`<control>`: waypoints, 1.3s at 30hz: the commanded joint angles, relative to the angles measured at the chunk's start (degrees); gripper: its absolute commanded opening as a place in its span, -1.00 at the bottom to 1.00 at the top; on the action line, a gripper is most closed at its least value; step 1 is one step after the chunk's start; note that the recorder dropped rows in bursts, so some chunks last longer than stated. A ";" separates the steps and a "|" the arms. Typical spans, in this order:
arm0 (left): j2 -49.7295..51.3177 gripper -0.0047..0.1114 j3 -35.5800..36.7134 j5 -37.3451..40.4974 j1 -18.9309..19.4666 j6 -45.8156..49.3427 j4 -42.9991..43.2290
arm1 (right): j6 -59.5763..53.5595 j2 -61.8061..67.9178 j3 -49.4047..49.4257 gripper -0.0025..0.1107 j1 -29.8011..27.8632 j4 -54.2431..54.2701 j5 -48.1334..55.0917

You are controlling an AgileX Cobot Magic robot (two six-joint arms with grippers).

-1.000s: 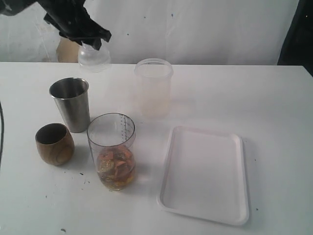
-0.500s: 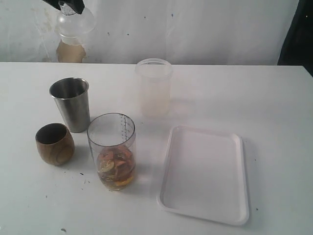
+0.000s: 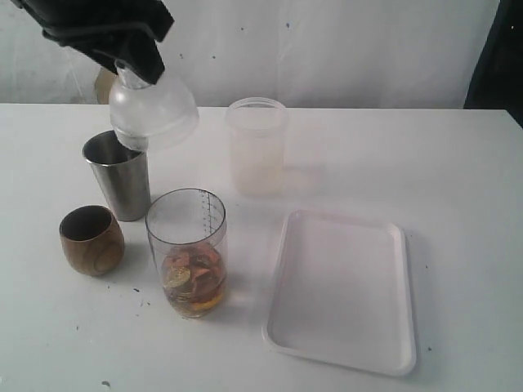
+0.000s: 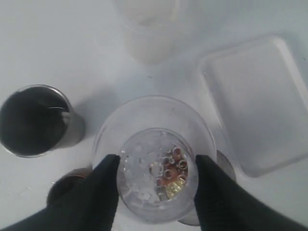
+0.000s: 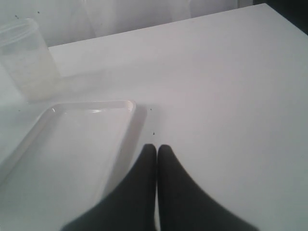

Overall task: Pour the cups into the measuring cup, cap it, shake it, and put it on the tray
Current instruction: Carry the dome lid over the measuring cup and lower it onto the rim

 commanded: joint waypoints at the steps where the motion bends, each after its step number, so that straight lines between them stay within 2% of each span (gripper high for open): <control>1: -2.39 -0.92 4.58 -0.14 -5.04 0.20 -0.10 | 0.19 -0.27 0.07 -0.96 0.26 -0.16 -0.21; 5: -2.57 -0.92 7.54 -0.14 -9.09 0.20 0.63 | 0.19 -0.27 0.07 -0.96 0.26 -0.16 -0.21; 11: -2.57 -0.92 8.81 -0.14 -12.36 0.20 2.97 | 0.19 -0.27 0.07 -0.96 0.26 -0.16 -0.21; 19: -2.57 -0.92 8.81 -0.14 -12.47 -0.12 6.67 | 0.19 -0.27 0.07 -0.96 0.26 -0.16 -0.21; 26: -2.11 -0.92 8.92 -0.14 -12.47 -2.40 6.45 | 0.19 -0.27 0.07 -0.96 0.26 -0.16 -0.21; 36: -1.96 -0.92 12.92 -0.16 -12.36 -3.88 7.00 | 0.19 -0.27 0.07 -0.96 0.26 -0.16 -0.21; 39: -1.96 -0.92 12.92 -2.34 -12.36 -4.24 7.00 | 0.19 -0.27 0.07 -0.96 0.26 -0.16 -0.21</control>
